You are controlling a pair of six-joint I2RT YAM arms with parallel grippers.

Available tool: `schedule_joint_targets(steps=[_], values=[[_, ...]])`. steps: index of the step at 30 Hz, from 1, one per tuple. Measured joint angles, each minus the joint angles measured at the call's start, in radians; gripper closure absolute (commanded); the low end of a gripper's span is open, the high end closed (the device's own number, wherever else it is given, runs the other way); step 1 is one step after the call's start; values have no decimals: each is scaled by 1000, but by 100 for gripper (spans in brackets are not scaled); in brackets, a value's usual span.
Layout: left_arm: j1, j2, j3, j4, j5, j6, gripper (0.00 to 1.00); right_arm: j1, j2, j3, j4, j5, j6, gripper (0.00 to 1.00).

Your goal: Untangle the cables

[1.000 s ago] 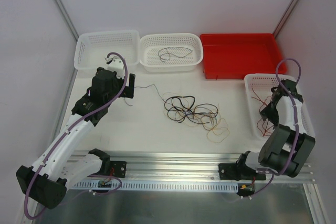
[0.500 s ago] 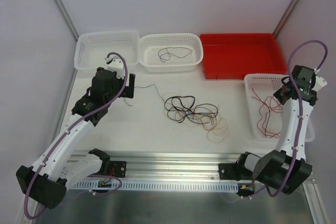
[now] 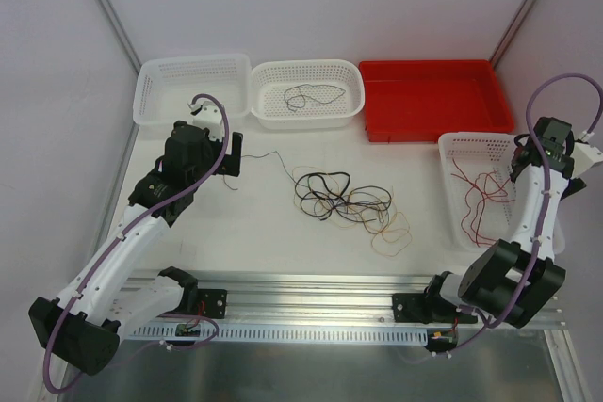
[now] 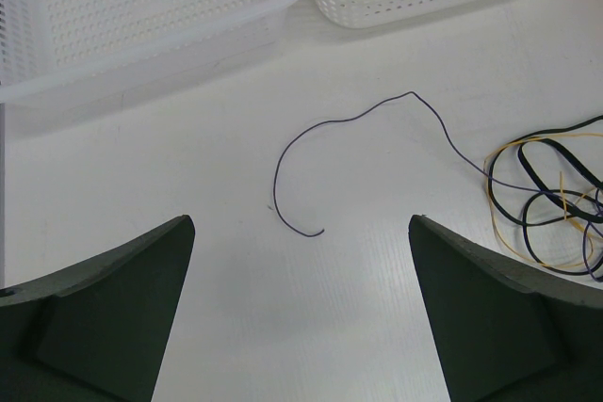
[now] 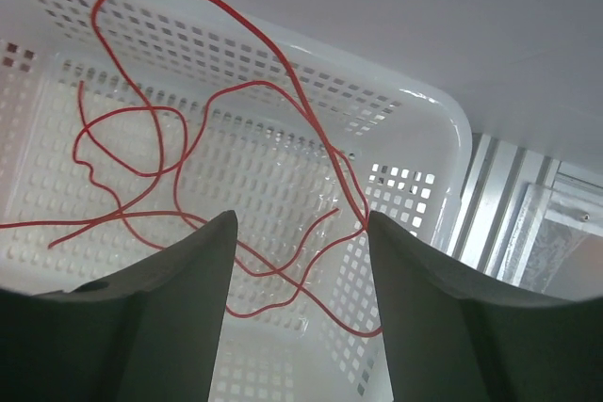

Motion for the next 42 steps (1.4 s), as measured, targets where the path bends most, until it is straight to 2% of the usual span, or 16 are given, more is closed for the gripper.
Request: schedule_joint_targets(steps=[20, 25, 26, 27, 29, 34, 42], values=[[0, 0, 0, 0, 0, 0, 1, -77, 117, -57, 42, 22, 12, 52], [0, 0, 0, 0, 0, 0, 1, -83, 128, -81, 54, 22, 11, 70], [0, 0, 0, 0, 0, 0, 1, -84, 129, -85, 56, 22, 9, 77], [0, 0, 0, 0, 0, 0, 1, -84, 130, -89, 59, 22, 9, 90], [0, 0, 0, 0, 0, 0, 1, -84, 132, -95, 66, 18, 4, 99], [0, 0, 0, 0, 1, 0, 1, -81, 132, -130, 121, -57, -30, 99], [0, 0, 0, 0, 1, 0, 1, -41, 188, -177, 203, -303, -114, 99]])
